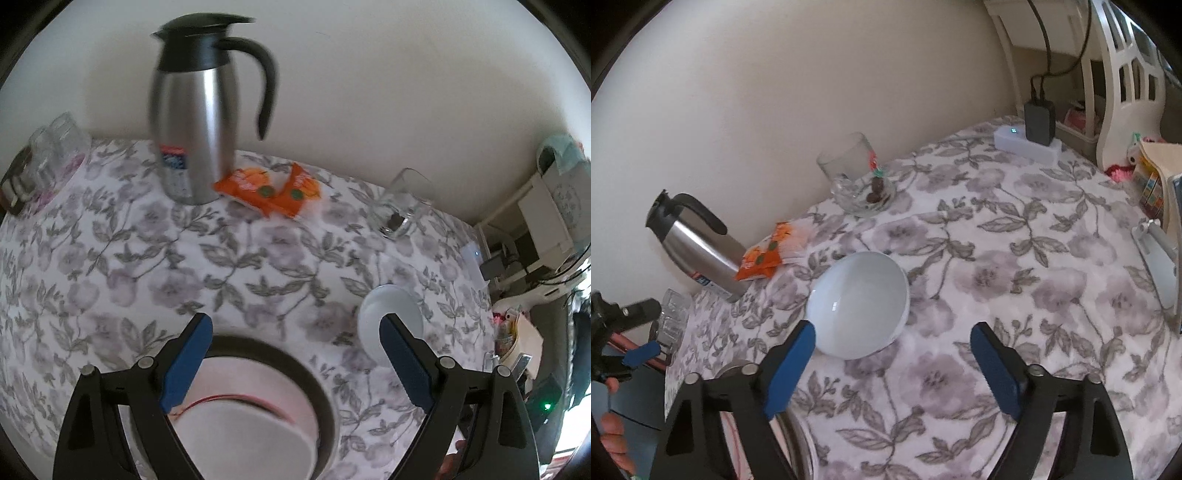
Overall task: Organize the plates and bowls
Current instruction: 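Move the right tool to the round white bowl on the cloth, then close the right tool on the white bowl rim while the left tool grips its opposite rim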
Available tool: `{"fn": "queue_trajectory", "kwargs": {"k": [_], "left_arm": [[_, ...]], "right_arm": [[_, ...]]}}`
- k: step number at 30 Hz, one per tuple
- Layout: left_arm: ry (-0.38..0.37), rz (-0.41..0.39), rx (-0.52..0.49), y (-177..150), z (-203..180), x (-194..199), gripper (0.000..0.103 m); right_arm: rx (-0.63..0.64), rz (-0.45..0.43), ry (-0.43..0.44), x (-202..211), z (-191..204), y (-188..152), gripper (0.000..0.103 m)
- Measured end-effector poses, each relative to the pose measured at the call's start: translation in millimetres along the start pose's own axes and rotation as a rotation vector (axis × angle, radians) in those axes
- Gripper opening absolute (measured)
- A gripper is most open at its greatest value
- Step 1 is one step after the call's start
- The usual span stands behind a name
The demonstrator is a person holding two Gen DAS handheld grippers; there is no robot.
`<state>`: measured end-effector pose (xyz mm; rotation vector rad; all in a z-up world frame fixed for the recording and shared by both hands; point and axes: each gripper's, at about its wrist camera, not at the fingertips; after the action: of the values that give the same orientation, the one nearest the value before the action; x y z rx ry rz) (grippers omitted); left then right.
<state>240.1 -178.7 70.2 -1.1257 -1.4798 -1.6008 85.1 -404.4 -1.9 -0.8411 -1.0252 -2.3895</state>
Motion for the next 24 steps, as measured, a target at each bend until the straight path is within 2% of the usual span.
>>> {"fn": "queue_trajectory", "kwargs": {"k": [4, 8, 11, 17, 24], "left_arm": [[-0.008, 0.023, -0.008, 3, -25, -8, 0.092], [0.045, 0.000, -0.072, 3, -55, -16, 0.092], [0.067, 0.019, -0.084, 3, -69, -30, 0.091], [0.089, 0.074, -0.075, -1, -84, -59, 0.079], [0.112, 0.102, -0.097, -5, -101, -83, 0.075]], "right_arm": [[0.019, 0.006, 0.011, -8, -1, 2, 0.080], [0.047, 0.015, -0.004, -18, 1, 3, 0.073], [0.053, 0.030, -0.010, -28, -1, 4, 0.067], [0.050, 0.054, 0.013, -44, -6, 3, 0.055], [0.037, 0.068, 0.033, -55, -10, 3, 0.052]]}}
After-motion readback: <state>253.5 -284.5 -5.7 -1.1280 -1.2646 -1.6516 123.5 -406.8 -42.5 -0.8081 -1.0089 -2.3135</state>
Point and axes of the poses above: each gripper's, at about its wrist camera, not at the fingertips, and x roughly against the way its jaws point, z to its left, y to its top, and after that the axes turned 14 degrees about y, right-handed
